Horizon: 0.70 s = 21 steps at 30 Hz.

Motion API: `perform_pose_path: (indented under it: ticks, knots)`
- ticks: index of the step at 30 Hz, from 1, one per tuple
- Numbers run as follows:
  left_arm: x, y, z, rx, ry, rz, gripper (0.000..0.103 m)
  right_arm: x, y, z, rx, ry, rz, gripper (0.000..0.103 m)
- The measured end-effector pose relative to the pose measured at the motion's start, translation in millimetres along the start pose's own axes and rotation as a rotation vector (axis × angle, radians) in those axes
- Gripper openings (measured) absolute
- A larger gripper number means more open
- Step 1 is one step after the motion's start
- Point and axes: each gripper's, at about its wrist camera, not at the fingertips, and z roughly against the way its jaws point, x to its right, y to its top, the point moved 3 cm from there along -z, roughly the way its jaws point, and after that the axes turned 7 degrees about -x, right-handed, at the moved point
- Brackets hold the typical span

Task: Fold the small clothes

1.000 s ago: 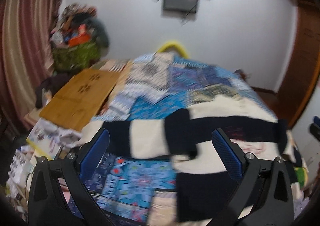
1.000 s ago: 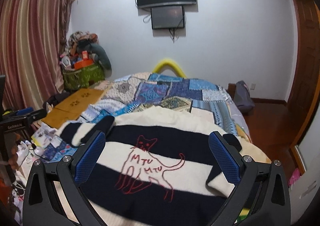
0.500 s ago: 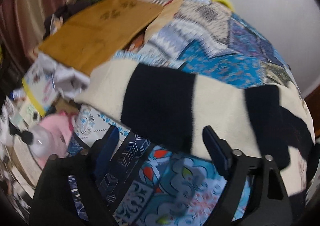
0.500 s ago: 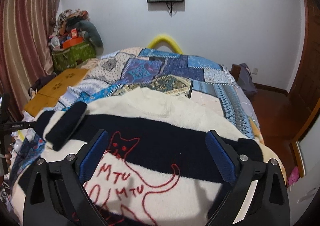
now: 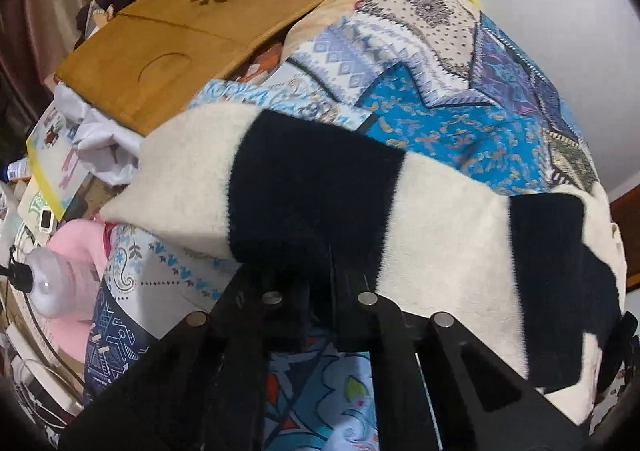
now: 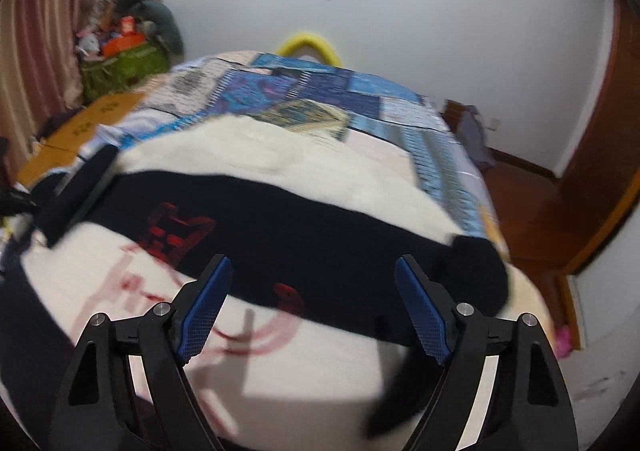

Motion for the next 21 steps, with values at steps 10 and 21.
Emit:
perform_pose_path:
  ticks: [10, 21]
  knots:
    - [95, 6, 91, 0.18, -0.089, -0.217, 0.006, 53, -48, -25, -0.185, -0.068, -0.069, 0.082]
    - [242, -32, 163, 0.278, -0.249, -0.507, 0.006, 106, -66, 10, -0.09, 0.012, -0.217, 0.013]
